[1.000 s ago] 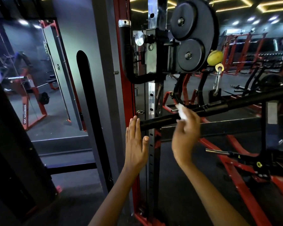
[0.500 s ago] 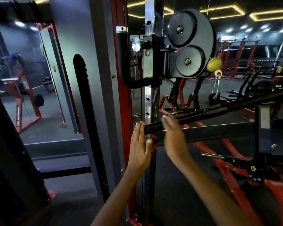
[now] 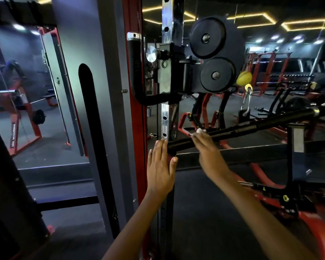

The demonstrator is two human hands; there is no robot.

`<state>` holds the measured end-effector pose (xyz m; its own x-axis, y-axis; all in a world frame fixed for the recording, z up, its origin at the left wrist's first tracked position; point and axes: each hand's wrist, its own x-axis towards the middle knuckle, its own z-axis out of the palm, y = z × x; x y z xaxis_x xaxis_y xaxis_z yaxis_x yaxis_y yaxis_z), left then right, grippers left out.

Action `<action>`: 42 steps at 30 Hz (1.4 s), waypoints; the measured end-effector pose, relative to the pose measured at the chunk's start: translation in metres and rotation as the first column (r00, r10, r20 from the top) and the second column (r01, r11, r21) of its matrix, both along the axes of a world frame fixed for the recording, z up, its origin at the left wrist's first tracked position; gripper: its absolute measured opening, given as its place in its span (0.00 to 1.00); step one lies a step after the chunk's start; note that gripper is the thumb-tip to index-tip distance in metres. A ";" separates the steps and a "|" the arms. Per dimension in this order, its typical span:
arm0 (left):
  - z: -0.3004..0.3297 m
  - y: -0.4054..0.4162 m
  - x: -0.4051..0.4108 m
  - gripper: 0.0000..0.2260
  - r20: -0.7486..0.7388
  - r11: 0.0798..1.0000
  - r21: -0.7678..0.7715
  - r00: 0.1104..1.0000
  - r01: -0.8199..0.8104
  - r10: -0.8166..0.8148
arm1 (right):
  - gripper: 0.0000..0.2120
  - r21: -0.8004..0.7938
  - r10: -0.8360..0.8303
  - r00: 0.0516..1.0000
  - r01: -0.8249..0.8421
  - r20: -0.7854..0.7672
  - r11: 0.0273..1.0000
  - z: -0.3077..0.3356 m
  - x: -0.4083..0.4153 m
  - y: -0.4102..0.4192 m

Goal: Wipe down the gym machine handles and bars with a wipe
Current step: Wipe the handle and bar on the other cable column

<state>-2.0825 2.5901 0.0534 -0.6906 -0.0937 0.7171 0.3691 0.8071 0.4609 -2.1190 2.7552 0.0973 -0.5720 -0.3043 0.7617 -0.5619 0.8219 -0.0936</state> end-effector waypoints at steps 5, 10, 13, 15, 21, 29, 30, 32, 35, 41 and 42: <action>0.015 0.002 -0.002 0.38 0.016 0.987 -0.088 0.990 -0.137 0.139 | 0.28 -0.225 -0.171 0.978 0.194 0.118 0.955 0.019 -0.021 0.069; 0.055 0.063 -0.035 0.23 0.040 0.957 -0.289 0.999 -0.008 0.021 | 0.23 -0.199 -0.081 0.986 0.109 0.146 0.974 0.016 -0.019 0.044; 0.061 0.084 -0.060 0.22 0.040 0.938 -0.343 0.999 0.044 -0.032 | 0.24 -0.104 0.015 0.990 0.000 0.139 0.995 0.014 -0.036 0.050; 0.058 0.080 -0.068 0.24 0.025 0.944 -0.331 1.000 0.005 0.004 | 0.25 -0.057 -0.032 0.991 0.039 0.130 0.998 0.016 -0.043 0.079; 0.065 0.083 -0.086 0.27 0.040 0.921 -0.385 0.995 -0.067 0.089 | 0.26 -0.432 -0.345 0.937 0.335 0.058 0.837 0.029 -0.037 0.132; 0.069 0.093 -0.107 0.25 0.053 0.901 -0.432 0.998 0.042 -0.022 | 0.30 0.288 -0.130 0.976 0.177 -0.174 0.941 0.018 -0.083 0.115; 0.064 0.087 -0.108 0.26 0.038 0.899 -0.433 0.998 0.057 -0.045 | 0.30 0.227 -0.140 0.978 0.173 -0.155 0.958 0.020 -0.080 0.128; 0.053 0.080 -0.111 0.25 -0.012 0.898 -0.439 0.999 0.029 -0.038 | 0.30 -0.015 -0.173 0.981 0.172 -0.085 0.985 0.019 -0.071 0.156; 0.056 0.095 -0.107 0.25 -0.009 0.934 -0.325 0.988 -0.149 0.154 | 0.23 -0.327 -0.203 0.979 0.184 -0.026 0.927 0.020 -0.067 0.159; 0.087 0.152 -0.111 0.35 0.024 0.902 -0.418 0.991 -0.109 0.131 | 0.20 -0.166 -0.122 0.991 0.110 -0.063 0.980 0.025 -0.064 0.152; 0.084 0.152 -0.112 0.32 0.009 0.883 -0.456 0.992 -0.108 0.126 | 0.17 -0.148 -0.118 0.992 0.110 -0.046 0.983 0.027 -0.064 0.164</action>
<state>-2.1943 2.7420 0.1378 -0.7220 0.1541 0.6745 0.2488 0.9675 0.0453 -2.1825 2.9194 0.1246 -0.5528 -0.1235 0.8241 -0.4729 0.8608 -0.1881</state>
